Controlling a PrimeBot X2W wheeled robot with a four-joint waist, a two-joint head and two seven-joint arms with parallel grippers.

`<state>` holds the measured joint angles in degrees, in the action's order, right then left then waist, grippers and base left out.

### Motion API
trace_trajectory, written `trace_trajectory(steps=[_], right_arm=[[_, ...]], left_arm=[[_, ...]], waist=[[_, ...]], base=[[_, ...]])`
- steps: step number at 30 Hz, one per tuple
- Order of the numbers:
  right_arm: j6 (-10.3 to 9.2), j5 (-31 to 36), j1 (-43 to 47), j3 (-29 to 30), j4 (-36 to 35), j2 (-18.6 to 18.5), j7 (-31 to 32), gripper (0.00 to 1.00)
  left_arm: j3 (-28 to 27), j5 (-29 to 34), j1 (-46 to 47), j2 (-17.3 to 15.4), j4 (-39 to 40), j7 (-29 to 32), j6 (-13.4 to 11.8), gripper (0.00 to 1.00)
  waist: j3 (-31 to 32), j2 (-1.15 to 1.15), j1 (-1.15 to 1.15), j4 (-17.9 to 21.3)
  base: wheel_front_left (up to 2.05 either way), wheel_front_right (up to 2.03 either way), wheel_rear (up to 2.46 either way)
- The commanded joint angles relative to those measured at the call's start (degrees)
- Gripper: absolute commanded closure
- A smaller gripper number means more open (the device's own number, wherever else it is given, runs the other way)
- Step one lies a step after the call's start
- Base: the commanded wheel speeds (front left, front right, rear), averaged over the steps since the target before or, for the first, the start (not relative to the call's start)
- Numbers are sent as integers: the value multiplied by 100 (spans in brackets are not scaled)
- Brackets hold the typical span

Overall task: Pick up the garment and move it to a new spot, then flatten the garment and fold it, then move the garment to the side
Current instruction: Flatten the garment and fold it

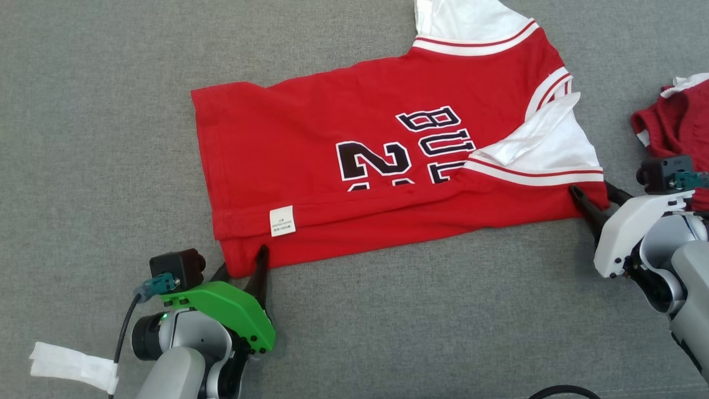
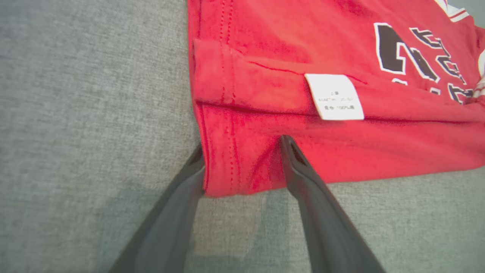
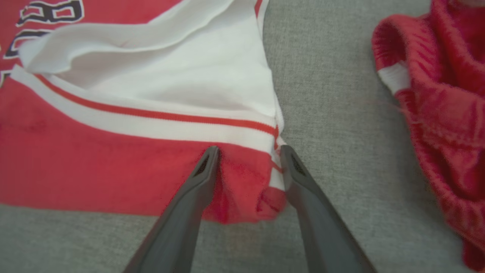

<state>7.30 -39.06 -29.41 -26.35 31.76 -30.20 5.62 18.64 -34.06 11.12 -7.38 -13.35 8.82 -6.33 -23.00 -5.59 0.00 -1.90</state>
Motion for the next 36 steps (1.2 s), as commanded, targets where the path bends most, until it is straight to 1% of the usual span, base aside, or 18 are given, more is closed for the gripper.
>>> trace_trajectory(steps=[1, 4, 8, 9, 12, 15, 18, 20, 22, 24, 28, 31, 32, 33, 34, 36], right_arm=[[35, -97, 146, -201, 11, 127, 154, 100], [33, -445, 57, -319, -154, -68, 375, 100], [18, -906, -113, -389, -500, -496, 712, 100], [16, -1095, -137, -416, -637, -694, 877, 100], [13, -1388, -49, -374, -853, -1003, 1141, 100], [13, -1682, 99, -315, -1171, -1281, 1433, 100], [13, -1975, 401, -238, -1538, -1482, 1726, 100], [13, -2105, 643, -153, -1768, -1565, 1828, 100], [13, -2131, 910, -57, -1919, -1592, 1780, 100], [13, -2157, 1226, 34, -1972, -1515, 1731, 100], [13, -2101, 1750, 194, -1992, -1352, 1610, 100], [13, -1846, 1970, 305, -1960, -1265, 1422, 100], [12, -1709, 1989, 360, -1947, -1249, 1310, 56], [12, -1612, 2003, 419, -1917, -1223, 1256, 0], [13, -1502, 1993, 454, -1958, -1195, 1229, 0], [13, -1428, 1943, 506, -2034, -1180, 1233, 0]], left_arm=[[103, -70, 23, 65, -132, 89, 94, 100], [59, -239, 144, 16, -154, 176, 302, 100], [-44, -290, 240, -312, 109, 366, 396, 100], [-103, -381, 153, -436, 342, 517, 423, 100], [-175, -540, -59, -632, 843, 802, 438, 100], [-259, -750, -294, -831, 1480, 1116, 421, 100], [-285, -965, -645, -940, 2035, 1411, 376, 100], [-316, -1131, -874, -957, 2265, 1531, 334, 100], [-321, -1061, -1122, -1056, 2338, 1570, 264, 100], [-279, -1066, -1383, -1070, 2321, 1568, 217, 100], [-223, -1147, -1805, -1093, 2272, 1566, 201, 100], [-257, -1118, -1966, -1149, 2201, 1523, 188, 100], [-272, -1105, -1984, -1145, 2192, 1483, 189, 96], [-304, -1083, -1981, -1137, 2204, 1428, 179, 17], [-317, -1068, -1965, -1140, 2224, 1398, 168, 0], [-299, -1043, -1947, -1168, 2272, 1397, 185, 0]], waist=[[20, 1, 0, 14], [109, 1, 0, 40], [275, 1, 0, 59], [366, 1, 0, 62], [469, 1, 0, 56], [540, 1, 0, 54], [580, 1, 0, 66], [583, 1, 0, 81], [567, 1, 0, 113], [542, 1, 0, 154], [462, 1, 0, 201], [409, 1, 0, 214], [397, 1, 0, 209], [385, 1, 0, 201], [368, 1, 0, 194], [347, 1, 0, 186]], base=[[0, 0, 0], [0, 0, 0], [0, 0, 0], [0, 0, 0], [0, 0, 0], [0, 0, 0], [0, 0, 0], [0, 0, 0], [0, 0, 0], [0, 0, 0], [0, 0, 0], [0, 0, 0], [0, 0, 0], [0, 0, 0], [0, 0, 0], [0, 0, 0]])
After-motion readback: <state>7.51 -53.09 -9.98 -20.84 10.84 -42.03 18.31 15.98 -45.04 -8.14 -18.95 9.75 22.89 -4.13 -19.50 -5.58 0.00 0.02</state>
